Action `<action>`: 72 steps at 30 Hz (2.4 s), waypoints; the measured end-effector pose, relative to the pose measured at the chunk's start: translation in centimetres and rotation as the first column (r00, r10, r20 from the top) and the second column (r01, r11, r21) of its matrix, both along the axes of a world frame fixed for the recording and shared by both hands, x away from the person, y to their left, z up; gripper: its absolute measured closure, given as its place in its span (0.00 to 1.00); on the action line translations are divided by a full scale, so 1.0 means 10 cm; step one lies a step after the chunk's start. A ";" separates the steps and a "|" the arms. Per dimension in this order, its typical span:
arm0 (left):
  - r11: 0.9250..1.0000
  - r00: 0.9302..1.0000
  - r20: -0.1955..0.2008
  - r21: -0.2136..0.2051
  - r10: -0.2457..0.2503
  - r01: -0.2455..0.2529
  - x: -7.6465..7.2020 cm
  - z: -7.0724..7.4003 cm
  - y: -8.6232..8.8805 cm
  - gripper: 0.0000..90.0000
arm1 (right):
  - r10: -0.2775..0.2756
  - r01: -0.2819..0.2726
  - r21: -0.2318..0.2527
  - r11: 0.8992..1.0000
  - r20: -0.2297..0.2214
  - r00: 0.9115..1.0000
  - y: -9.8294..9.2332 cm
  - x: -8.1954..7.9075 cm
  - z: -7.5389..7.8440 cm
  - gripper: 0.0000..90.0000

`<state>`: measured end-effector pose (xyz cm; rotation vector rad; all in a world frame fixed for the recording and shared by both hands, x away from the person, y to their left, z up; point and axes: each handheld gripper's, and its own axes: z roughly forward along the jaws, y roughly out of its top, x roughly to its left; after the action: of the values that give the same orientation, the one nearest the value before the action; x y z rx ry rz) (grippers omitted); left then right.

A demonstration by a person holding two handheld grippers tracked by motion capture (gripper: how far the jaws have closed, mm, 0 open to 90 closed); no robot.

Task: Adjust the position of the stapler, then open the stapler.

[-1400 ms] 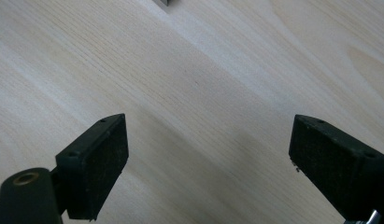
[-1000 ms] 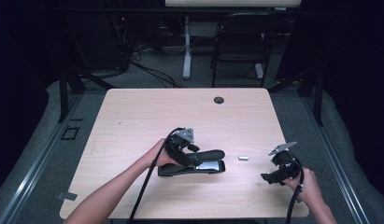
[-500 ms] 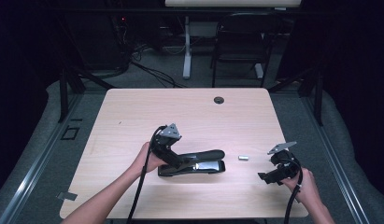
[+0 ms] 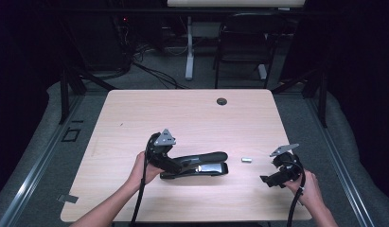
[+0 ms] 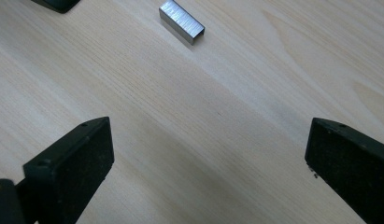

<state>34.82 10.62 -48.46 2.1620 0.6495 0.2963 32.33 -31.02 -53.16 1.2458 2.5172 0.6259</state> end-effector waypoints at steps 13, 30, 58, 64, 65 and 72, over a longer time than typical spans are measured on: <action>0.998 0.998 -0.017 -0.006 0.064 -0.064 -0.15 0.01 -0.01 0.00 | 0.004 -0.004 0.000 1.000 0.008 1.000 0.06 -0.01 0.03 0.00; 0.996 0.996 -0.013 0.017 0.088 -0.088 -0.35 -0.02 -0.12 0.00 | 0.036 -0.037 0.043 0.998 0.035 0.999 0.29 -0.07 0.07 0.00; 0.999 0.999 -0.001 0.036 0.033 -0.033 -0.61 -0.20 -0.47 0.31 | 0.127 -0.136 0.114 0.984 0.075 0.989 0.88 -0.14 0.08 0.54; 0.998 0.999 -0.025 0.054 0.022 -0.020 -0.61 -0.32 -0.60 0.45 | 0.144 -0.156 0.110 0.982 0.110 0.983 0.99 -0.14 0.06 0.77; 0.999 0.999 -0.030 0.051 0.017 -0.015 -0.61 -0.34 -0.62 0.49 | 0.150 -0.162 0.106 0.981 0.114 0.982 1.01 -0.14 0.06 0.81; 0.998 0.999 -0.019 0.056 0.039 -0.038 -0.59 -0.46 -0.72 0.77 | 0.164 -0.176 0.093 0.980 0.116 0.980 1.16 -0.13 0.00 0.96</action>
<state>28.88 3.46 -53.07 2.2102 0.7025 0.3168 31.07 -19.45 -53.12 1.0051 2.5467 0.8493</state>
